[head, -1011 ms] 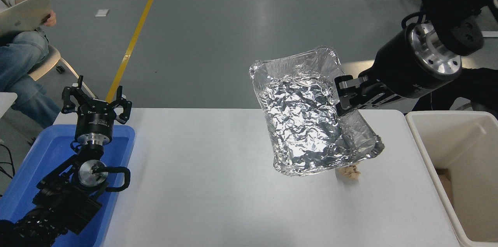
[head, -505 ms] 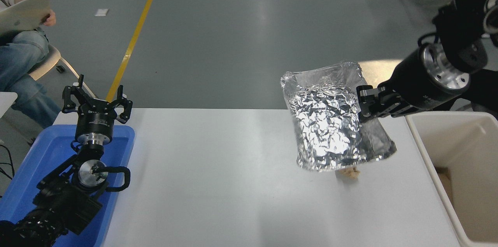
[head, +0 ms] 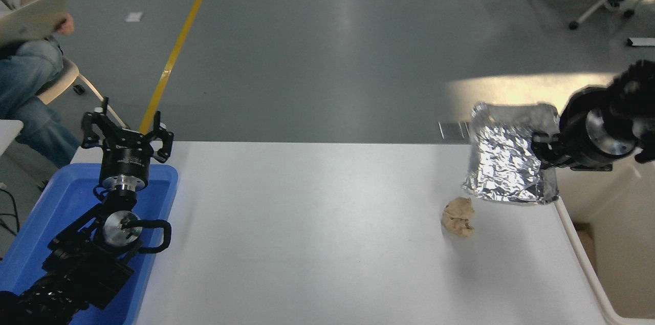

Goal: Pick up foil plate and place in dustbin

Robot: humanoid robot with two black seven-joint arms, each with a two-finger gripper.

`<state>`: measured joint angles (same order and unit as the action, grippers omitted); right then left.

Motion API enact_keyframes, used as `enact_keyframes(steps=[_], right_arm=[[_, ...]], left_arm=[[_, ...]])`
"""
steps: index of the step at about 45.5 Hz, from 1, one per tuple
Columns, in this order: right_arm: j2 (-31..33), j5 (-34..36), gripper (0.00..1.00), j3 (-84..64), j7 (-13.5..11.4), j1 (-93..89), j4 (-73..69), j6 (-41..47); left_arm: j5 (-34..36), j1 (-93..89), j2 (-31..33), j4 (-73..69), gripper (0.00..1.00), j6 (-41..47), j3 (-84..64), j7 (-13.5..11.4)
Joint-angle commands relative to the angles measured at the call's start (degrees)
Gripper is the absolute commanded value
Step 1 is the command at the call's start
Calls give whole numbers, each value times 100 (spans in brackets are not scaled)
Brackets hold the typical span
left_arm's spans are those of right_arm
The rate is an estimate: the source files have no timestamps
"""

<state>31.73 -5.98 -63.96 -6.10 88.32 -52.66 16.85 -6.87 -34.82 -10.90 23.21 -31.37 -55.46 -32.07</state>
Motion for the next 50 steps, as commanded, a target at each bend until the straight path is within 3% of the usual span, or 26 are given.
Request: enact_keyframes(steps=[1,14,36,41,48,50], right_arm=[[281,149,0,657,-40,-1887,1749,-489],[326,1265,0,1587,-49,-3768,3604,-613],[106,1301,0,2907,-67,-4886,4124,-1052],[106,1301,34,2969,-67,-4886,4115,-1061],[114,1301,97,2986,-58,-4833,4071,-1087],[123,1301,100,3012,-58,-4798,4027,-1087]], left_arm=[[1,2,0,-1,99,0,0,-1],[1,2,0,-1,99,0,0,-1],[1,-7,0,-1,99,0,9,-1],[1,-7,0,-1,99,0,9,-1],[1,-7,0,-1,99,0,9,-1],[1,-7,0,-1,99,0,9,-1]])
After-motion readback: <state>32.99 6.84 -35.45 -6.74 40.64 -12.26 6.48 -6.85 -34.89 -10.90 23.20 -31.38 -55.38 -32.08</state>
